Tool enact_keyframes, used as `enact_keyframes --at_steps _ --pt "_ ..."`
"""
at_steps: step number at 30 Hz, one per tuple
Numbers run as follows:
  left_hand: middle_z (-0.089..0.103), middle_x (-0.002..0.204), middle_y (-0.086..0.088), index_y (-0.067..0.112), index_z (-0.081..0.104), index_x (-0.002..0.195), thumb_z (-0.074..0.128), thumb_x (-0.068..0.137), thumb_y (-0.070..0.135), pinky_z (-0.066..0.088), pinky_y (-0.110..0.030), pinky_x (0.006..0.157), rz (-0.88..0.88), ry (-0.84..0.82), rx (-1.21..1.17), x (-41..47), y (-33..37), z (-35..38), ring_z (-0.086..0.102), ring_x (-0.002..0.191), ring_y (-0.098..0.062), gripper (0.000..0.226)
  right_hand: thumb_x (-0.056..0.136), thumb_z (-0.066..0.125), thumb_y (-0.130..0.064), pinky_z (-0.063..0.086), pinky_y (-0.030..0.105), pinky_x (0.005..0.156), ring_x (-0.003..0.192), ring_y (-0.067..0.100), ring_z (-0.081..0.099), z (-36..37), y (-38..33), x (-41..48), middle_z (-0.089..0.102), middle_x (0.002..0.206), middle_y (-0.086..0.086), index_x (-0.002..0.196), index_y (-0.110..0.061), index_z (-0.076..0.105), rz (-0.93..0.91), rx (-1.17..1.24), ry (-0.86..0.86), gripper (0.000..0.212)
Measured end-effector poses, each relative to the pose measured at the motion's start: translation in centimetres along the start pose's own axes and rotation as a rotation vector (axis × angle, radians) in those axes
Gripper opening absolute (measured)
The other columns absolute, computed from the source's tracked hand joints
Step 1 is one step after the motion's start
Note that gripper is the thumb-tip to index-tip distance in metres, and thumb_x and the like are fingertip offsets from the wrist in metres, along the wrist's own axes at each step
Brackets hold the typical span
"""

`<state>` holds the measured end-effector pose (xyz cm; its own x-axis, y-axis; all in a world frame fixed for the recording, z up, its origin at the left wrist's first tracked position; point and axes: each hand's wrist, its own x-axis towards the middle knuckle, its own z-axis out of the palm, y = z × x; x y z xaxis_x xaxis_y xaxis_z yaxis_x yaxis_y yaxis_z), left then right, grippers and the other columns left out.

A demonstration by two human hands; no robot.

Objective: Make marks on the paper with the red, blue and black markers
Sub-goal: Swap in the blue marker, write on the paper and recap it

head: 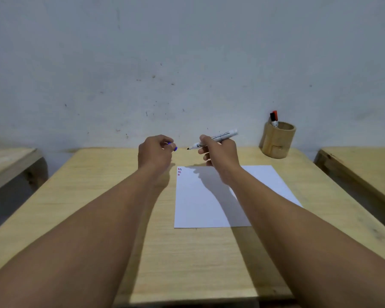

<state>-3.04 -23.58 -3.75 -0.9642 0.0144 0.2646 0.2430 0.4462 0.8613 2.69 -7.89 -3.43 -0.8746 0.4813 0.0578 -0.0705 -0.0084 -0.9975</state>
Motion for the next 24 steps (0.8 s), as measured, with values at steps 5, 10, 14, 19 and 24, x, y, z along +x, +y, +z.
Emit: enact_keyframes --at_steps 5,10,14,19,24 --pt "0.067 0.081 0.006 0.023 0.074 0.090 0.064 0.093 0.022 0.041 -0.022 0.056 -0.052 -0.017 -0.177 -0.2 3.7 0.7 0.053 0.064 -0.014 0.011 0.090 0.071 -0.018 0.039 0.023 0.045 0.045 0.012 0.045 -1.9 -2.5 -0.2 0.058 0.064 0.000 0.085 -0.005 0.069 0.009 0.147 0.059 0.014" --pt "0.075 0.096 0.001 0.026 0.074 0.082 0.066 0.092 0.023 0.047 -0.027 0.070 -0.115 -0.100 -0.322 -0.6 6.1 1.6 0.062 0.082 -0.018 0.014 0.090 0.069 -0.014 0.042 0.022 0.045 0.050 0.011 0.048 -3.7 -4.5 -0.7 0.061 0.065 0.001 0.080 -0.006 0.068 -0.019 0.231 0.073 0.013" --pt "0.073 0.101 -0.001 0.019 0.074 0.097 0.065 0.096 0.022 0.048 -0.027 0.069 -0.146 -0.187 -0.410 -1.4 8.1 2.1 0.061 0.086 -0.015 0.010 0.090 0.071 -0.014 0.043 0.021 0.045 0.051 0.010 0.048 -4.8 -5.4 -1.1 0.063 0.067 0.001 0.081 -0.008 0.070 -0.024 0.246 0.090 0.010" --pt "0.074 0.104 0.003 0.018 0.075 0.108 0.065 0.096 0.023 0.047 -0.026 0.066 -0.168 -0.285 -0.454 -2.1 9.9 2.6 0.062 0.085 -0.007 0.016 0.089 0.075 -0.015 0.045 0.022 0.048 0.054 0.011 0.050 -6.1 -6.0 -1.4 0.068 0.071 0.003 0.081 -0.010 0.072 -0.038 0.266 0.065 0.010" --pt "0.075 0.102 0.005 0.019 0.075 0.111 0.064 0.097 0.024 0.050 -0.025 0.069 -0.210 -0.296 -0.518 -2.2 11.2 3.1 0.063 0.086 -0.006 0.018 0.094 0.068 -0.019 0.057 0.023 0.055 0.056 0.014 0.063 -7.2 -7.2 -2.0 0.071 0.070 0.009 0.083 -0.007 0.072 0.034 0.425 -0.003 0.017"
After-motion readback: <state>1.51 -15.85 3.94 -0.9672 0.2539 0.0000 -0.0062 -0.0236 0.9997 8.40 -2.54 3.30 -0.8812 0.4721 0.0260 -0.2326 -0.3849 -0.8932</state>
